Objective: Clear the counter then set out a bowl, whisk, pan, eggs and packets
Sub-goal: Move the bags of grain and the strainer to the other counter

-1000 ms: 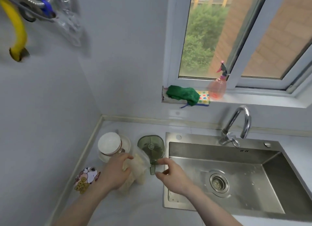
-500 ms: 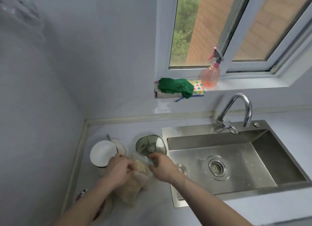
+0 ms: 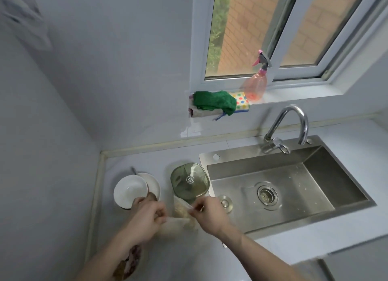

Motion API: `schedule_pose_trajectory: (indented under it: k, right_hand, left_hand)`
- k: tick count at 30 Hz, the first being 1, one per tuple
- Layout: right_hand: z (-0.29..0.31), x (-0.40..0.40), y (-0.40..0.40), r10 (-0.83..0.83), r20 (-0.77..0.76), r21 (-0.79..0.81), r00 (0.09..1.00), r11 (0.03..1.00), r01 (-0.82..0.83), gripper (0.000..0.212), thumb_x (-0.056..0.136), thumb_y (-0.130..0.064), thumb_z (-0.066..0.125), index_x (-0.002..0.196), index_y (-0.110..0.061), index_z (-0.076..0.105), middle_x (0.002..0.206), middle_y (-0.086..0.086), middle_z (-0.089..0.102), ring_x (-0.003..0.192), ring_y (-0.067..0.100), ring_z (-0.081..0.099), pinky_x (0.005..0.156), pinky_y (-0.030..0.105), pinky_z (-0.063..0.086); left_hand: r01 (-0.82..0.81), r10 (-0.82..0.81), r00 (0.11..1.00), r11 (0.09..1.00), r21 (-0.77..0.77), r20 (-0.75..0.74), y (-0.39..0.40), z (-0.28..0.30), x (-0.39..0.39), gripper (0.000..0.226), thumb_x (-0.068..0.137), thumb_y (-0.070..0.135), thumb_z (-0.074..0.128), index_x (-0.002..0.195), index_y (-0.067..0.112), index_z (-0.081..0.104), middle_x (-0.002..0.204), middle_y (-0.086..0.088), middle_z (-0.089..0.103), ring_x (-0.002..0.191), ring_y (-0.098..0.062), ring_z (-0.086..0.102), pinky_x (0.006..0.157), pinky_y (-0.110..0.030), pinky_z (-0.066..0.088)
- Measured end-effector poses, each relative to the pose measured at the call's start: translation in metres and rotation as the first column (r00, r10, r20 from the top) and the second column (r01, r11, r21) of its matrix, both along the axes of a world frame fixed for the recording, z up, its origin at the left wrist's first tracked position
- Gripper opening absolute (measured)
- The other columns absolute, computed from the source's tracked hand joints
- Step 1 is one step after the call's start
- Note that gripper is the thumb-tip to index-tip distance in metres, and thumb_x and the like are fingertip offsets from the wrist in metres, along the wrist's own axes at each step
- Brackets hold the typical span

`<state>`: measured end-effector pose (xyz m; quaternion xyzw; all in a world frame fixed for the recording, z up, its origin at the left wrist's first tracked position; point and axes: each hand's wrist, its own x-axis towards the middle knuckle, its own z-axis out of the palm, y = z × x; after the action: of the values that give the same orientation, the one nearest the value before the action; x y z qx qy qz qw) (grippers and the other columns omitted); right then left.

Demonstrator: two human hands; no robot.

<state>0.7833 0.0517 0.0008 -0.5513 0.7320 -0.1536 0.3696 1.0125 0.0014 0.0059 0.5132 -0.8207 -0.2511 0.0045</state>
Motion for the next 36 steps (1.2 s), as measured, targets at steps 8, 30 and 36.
schedule_pose_trajectory:
  k: [8, 30, 36]
  right_hand:
    - [0.051, -0.046, 0.079, -0.324, 0.148, -0.166, 0.934, 0.923, 0.347, 0.032, 0.083, -0.030, 0.078, 0.056, -0.031, 0.061, 0.059, -0.014, 0.060, 0.058, 0.003, 0.055, 0.056, 0.015, 0.039]
    - [0.117, -0.228, 0.573, -0.906, 0.169, -0.407, 0.387, 0.294, 0.865, 0.019, 0.085, -0.029, 0.078, 0.068, -0.024, 0.072, 0.065, -0.012, 0.068, 0.061, 0.002, 0.058, 0.059, 0.018, 0.042]
    - [0.116, -0.236, 0.699, -0.960, 0.250, -0.402, 0.125, 0.014, 0.915, 0.016, 0.084, -0.028, 0.079, 0.069, -0.025, 0.074, 0.065, -0.014, 0.069, 0.061, 0.002, 0.058, 0.059, 0.017, 0.042]
  left_hand:
    - [0.073, -0.084, 0.991, 0.992, -0.101, -0.107, 0.028, 0.059, -0.043, 0.021, 0.084, 0.031, 0.075, 0.072, 0.037, 0.058, 0.068, 0.020, 0.060, 0.075, -0.003, 0.050, 0.079, -0.025, 0.031]
    - [0.620, -0.637, 0.714, 0.768, -0.159, -0.290, 0.354, 0.135, -0.363, 0.017, 0.088, 0.025, 0.072, 0.078, 0.035, 0.062, 0.073, 0.010, 0.064, 0.075, -0.006, 0.059, 0.067, -0.025, 0.046]
    - [0.801, -0.804, 0.518, 0.576, -0.165, -0.291, 0.471, 0.144, -0.442, 0.018, 0.089, 0.025, 0.072, 0.078, 0.035, 0.062, 0.073, 0.013, 0.065, 0.074, -0.003, 0.061, 0.072, -0.030, 0.051]
